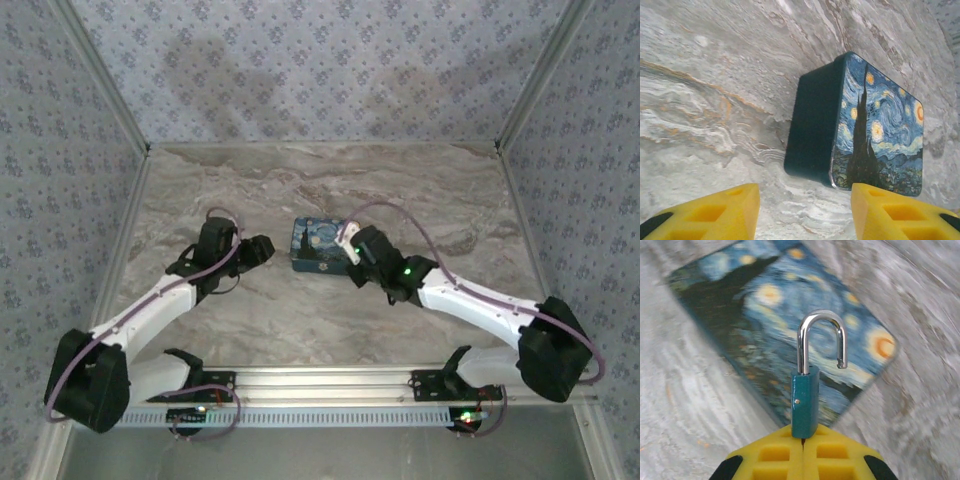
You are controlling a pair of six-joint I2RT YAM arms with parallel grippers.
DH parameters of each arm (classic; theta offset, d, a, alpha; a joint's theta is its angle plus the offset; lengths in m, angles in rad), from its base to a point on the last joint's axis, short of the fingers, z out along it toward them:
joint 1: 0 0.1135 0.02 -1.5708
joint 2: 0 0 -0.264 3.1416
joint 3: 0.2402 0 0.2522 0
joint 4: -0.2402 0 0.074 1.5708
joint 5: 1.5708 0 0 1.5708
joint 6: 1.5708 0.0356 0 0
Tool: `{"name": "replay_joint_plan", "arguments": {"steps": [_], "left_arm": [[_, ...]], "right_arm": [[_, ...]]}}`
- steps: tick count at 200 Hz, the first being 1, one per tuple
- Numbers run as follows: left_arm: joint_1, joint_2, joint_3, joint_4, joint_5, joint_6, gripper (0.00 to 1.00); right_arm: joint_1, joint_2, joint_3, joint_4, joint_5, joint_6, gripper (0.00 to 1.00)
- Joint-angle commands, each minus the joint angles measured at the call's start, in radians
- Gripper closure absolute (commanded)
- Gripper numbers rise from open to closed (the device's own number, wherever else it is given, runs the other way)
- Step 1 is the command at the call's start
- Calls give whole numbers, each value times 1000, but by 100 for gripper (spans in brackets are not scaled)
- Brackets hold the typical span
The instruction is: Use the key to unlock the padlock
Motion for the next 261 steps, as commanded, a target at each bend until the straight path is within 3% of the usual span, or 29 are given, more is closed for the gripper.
{"name": "replay_joint_plan", "arguments": {"steps": [1, 37, 93, 208, 228, 261], "left_arm": [[5, -50, -9, -86, -79, 49, 47], [11, -76, -13, -129, -123, 74, 45], [22, -80, -9, -141, -141, 84, 40], [22, -99, -16, -158, -146, 78, 39], [22, -98, -16, -159, -148, 79, 39], [22, -100, -15, -162, -149, 79, 39]], "right_arm": [[-94, -54, -15, -87, 13, 150, 100], [-255, -91, -43, -136, -25, 270, 100], [-478, 16, -29, -239, -88, 408, 100], [-518, 277, 67, -237, -80, 433, 100], [-520, 299, 79, -240, -87, 439, 91], [-521, 307, 95, -244, -113, 428, 88]]}}
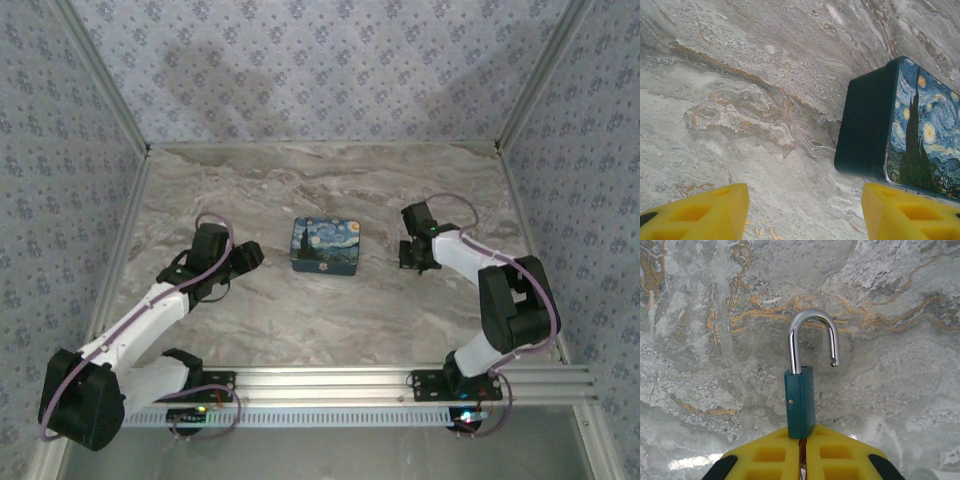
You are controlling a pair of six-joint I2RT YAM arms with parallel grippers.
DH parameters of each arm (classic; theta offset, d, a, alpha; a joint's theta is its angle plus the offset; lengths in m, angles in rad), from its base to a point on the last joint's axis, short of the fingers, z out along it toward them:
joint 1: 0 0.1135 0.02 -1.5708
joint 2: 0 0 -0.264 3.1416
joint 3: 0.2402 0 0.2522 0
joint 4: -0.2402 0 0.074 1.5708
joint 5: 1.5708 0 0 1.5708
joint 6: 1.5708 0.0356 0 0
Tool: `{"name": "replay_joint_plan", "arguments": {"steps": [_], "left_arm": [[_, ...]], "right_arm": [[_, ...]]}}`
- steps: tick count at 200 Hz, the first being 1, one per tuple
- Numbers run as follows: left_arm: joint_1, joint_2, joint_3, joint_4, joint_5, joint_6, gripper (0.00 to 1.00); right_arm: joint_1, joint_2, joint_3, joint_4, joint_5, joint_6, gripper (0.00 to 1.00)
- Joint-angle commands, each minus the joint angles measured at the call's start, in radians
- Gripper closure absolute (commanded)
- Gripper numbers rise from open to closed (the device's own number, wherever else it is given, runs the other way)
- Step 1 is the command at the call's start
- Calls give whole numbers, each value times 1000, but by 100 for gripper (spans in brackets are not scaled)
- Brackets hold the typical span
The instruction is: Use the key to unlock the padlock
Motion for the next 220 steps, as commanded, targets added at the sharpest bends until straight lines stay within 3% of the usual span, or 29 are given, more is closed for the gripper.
{"name": "replay_joint_plan", "arguments": {"steps": [1, 23, 64, 90, 106, 109, 111, 113, 117, 122, 126, 129, 157, 174, 192, 220], "left_arm": [[6, -15, -3, -15, -18, 20, 39], [8, -18, -5, -18, -19, 21, 39], [12, -21, -3, -22, -23, 24, 39], [18, -23, 6, -27, -23, 30, 38], [26, -21, 15, -36, -29, 36, 34], [28, -21, 17, -39, -31, 39, 33], [29, -21, 19, -42, -33, 40, 32], [31, -20, 21, -44, -35, 42, 31], [34, -19, 24, -47, -40, 46, 30], [40, -18, 30, -54, -46, 52, 27], [45, -16, 34, -58, -50, 58, 4], [48, -15, 38, -63, -56, 62, 1], [92, -3, 95, -114, -145, 119, 0], [119, 8, 122, -119, -247, 184, 0], [129, 7, 114, -59, -383, 321, 0], [185, -4, 42, 104, -458, 486, 0]], "right_arm": [[-10, 8, 36, -16, -25, 10, 88], [-13, 6, 53, -31, -28, 5, 88], [-12, -32, 63, -58, -27, 2, 61], [-12, -66, 76, -82, -14, 2, 55], [-14, -99, 80, -88, -14, 5, 46], [-14, -106, 79, -88, -11, 6, 43], [-13, -109, 79, -86, -9, 6, 31], [-13, -114, 78, -84, -6, 6, 9], [-15, -122, 78, -82, 1, 5, 1], [-15, -132, 77, -79, 15, 7, 0], [-18, -139, 76, -75, 24, 8, 0], [-19, -145, 73, -71, 29, 8, 0], [-24, -191, 73, -54, 152, 16, 0], [-24, -245, 41, 0, 300, 32, 0], [-31, -349, -69, 182, 371, -24, 0], [-47, -459, -276, 536, 474, -226, 0]]}}
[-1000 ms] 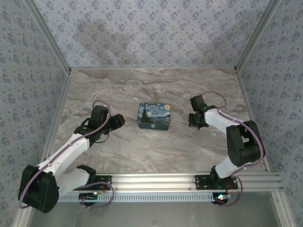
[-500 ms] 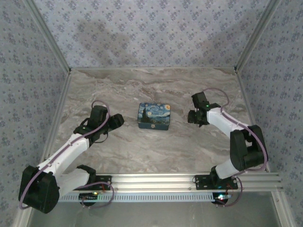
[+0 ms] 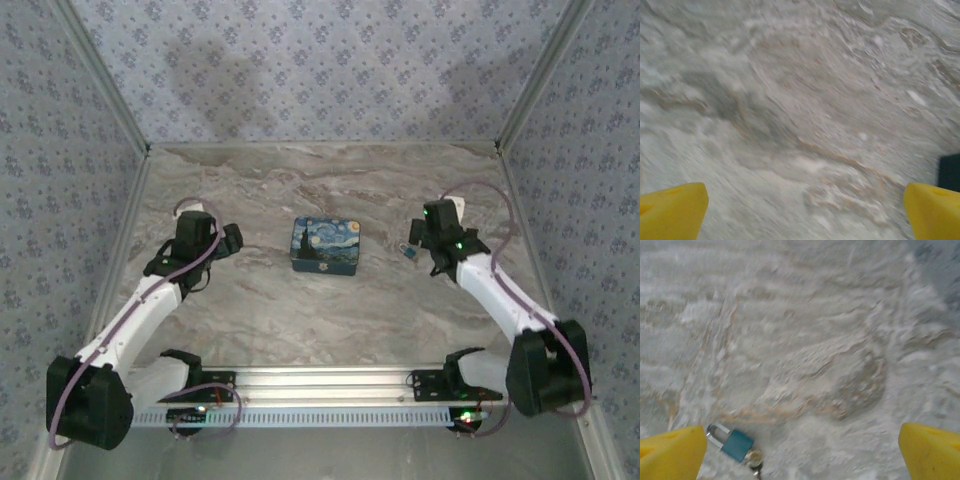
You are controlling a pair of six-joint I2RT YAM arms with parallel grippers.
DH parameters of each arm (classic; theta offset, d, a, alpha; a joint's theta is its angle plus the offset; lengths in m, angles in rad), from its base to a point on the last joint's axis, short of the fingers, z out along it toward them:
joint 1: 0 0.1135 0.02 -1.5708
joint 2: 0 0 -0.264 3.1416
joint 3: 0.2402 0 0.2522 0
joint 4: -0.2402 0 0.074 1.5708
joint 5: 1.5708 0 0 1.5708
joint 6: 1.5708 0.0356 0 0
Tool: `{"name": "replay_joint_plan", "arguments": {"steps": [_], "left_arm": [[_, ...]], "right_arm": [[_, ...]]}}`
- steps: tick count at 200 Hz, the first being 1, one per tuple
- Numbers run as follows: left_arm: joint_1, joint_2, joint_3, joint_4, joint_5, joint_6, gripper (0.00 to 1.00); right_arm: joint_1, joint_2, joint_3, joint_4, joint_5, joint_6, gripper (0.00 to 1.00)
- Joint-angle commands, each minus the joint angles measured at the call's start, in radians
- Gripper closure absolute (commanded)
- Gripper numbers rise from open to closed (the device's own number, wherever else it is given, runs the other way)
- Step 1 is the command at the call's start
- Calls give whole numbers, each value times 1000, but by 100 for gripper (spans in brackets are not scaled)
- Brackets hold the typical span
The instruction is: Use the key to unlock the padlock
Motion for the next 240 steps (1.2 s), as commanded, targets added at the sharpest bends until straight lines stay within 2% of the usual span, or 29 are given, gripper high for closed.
{"name": "replay_joint_plan", "arguments": {"steps": [1, 31, 68, 80, 89, 105, 122, 131, 137, 147, 155, 160, 169, 176, 184, 210, 240], "left_arm": [[46, -10, -48, 139, -149, 194, 0], [139, 15, -210, 477, -150, 271, 0], [194, 198, -319, 846, -140, 252, 0], [196, 274, -316, 912, -148, 276, 0], [198, 292, -269, 818, -154, 272, 0], [200, 331, -253, 870, -139, 342, 0], [234, 384, -307, 1061, -61, 375, 0], [266, 428, -341, 1168, -12, 355, 0], [277, 440, -353, 1167, 54, 358, 0], [267, 509, -367, 1295, 67, 390, 1], [261, 489, -332, 1171, 66, 387, 0], [263, 474, -294, 1081, 63, 383, 0], [263, 499, -325, 1195, 56, 390, 0], [260, 491, -317, 1156, 31, 383, 0], [247, 483, -311, 1144, 1, 385, 0], [215, 494, -329, 1190, -43, 410, 0], [220, 490, -323, 1174, -32, 404, 0]], "right_arm": [[-20, -62, -138, 315, 167, -156, 0], [-107, -41, -238, 437, 164, -115, 0], [-146, 65, -373, 795, 139, -173, 0], [-159, 108, -397, 882, 99, -176, 0], [-167, 139, -402, 949, 83, -209, 0], [-191, 181, -416, 1030, -29, -200, 0], [-230, 275, -413, 1135, -119, -252, 0], [-232, 290, -373, 1071, -163, -262, 0], [-235, 295, -348, 1006, -182, -240, 0], [-241, 341, -353, 1057, -256, -285, 0], [-242, 399, -379, 1195, -261, -294, 0], [-243, 379, -376, 1163, -238, -279, 0], [-252, 348, -359, 1064, -212, -233, 0], [-236, 373, -374, 1151, -192, -278, 0], [-208, 365, -372, 1132, -161, -289, 0], [-244, 360, -363, 1104, -228, -273, 0], [-257, 363, -351, 1079, -258, -264, 0]]}}
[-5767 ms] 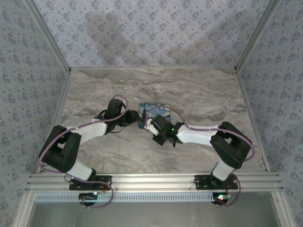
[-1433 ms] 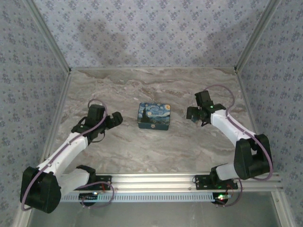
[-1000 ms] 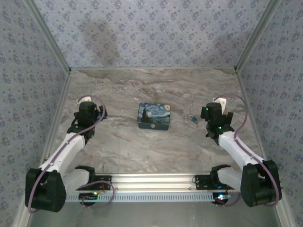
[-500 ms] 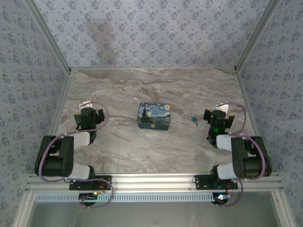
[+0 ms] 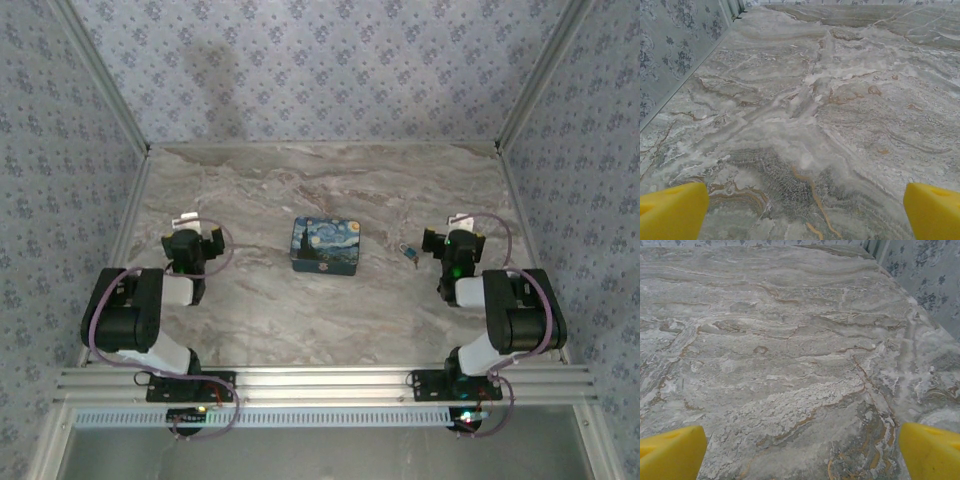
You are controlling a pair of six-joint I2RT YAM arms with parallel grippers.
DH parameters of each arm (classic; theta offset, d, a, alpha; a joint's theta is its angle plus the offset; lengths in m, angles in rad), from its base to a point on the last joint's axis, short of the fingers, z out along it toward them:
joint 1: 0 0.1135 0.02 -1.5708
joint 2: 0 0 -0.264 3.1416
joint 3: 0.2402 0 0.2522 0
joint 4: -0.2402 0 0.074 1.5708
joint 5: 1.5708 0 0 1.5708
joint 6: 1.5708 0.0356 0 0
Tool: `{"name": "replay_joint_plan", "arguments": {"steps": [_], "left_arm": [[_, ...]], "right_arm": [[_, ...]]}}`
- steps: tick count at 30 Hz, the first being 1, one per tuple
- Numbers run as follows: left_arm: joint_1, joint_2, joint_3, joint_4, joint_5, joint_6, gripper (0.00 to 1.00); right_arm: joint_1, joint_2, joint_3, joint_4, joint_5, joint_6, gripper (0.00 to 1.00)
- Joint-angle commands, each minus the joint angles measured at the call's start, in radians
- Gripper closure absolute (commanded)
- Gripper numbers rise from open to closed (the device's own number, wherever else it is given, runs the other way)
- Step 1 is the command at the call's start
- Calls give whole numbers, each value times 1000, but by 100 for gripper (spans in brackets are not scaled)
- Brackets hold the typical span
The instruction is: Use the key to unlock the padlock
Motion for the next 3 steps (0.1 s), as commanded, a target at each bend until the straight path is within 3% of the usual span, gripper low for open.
{"name": "replay_joint_plan", "arguments": {"steps": [1, 3], "left_arm": [[0, -5, 10, 42, -17, 18, 0], [1, -7, 12, 37, -14, 18, 0]], "right_arm": [[-14, 0, 25, 0, -35, -3, 0], [-4, 0, 18, 20, -18, -12, 0]]}}
